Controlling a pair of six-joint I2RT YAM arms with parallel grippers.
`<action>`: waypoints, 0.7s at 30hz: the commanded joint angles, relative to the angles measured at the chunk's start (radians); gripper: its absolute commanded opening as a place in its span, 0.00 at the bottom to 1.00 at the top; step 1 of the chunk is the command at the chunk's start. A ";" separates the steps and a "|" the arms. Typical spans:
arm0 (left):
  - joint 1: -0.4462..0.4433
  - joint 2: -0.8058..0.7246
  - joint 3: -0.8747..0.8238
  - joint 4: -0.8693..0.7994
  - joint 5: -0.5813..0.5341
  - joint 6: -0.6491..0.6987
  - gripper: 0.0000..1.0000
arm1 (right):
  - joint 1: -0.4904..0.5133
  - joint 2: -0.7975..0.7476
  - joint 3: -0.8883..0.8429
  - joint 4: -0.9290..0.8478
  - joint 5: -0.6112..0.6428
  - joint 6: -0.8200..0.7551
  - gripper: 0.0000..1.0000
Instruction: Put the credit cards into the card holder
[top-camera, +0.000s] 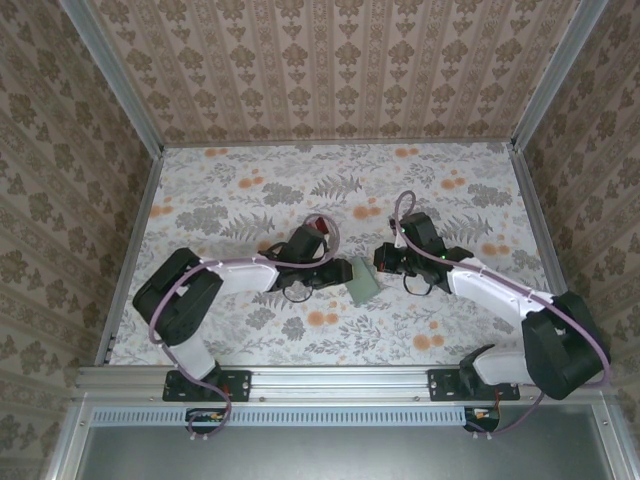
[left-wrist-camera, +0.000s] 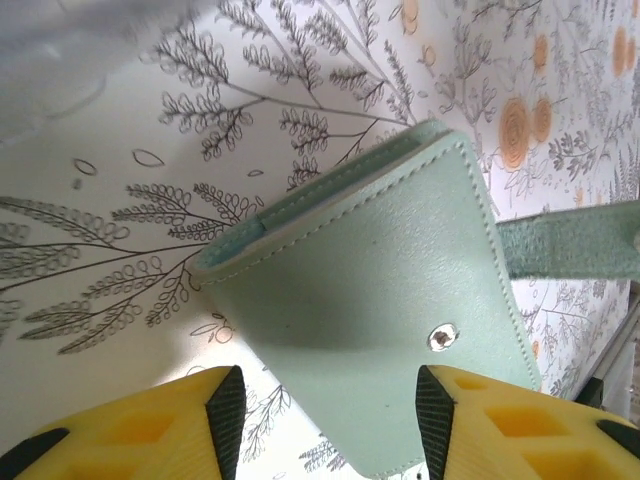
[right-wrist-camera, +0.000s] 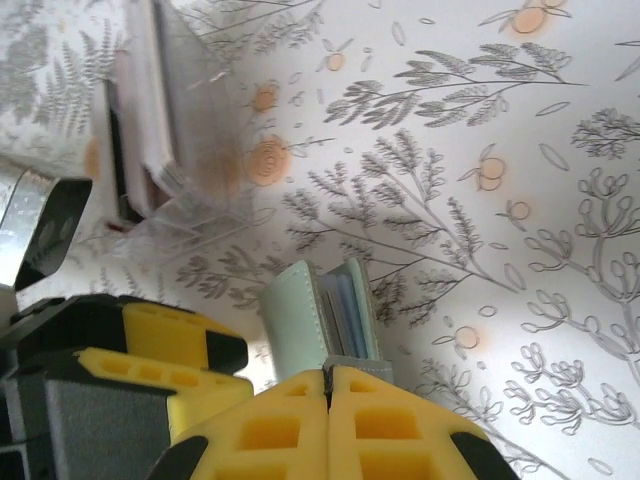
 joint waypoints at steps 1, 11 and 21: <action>0.017 -0.081 0.011 -0.075 -0.051 0.060 0.53 | 0.006 -0.065 0.029 -0.016 -0.081 0.033 0.00; 0.029 -0.182 -0.077 -0.067 -0.096 0.042 0.54 | 0.060 -0.035 0.009 0.113 -0.153 0.173 0.00; 0.038 -0.228 -0.132 -0.061 -0.118 0.029 0.54 | 0.040 -0.046 -0.012 0.101 -0.160 0.183 0.00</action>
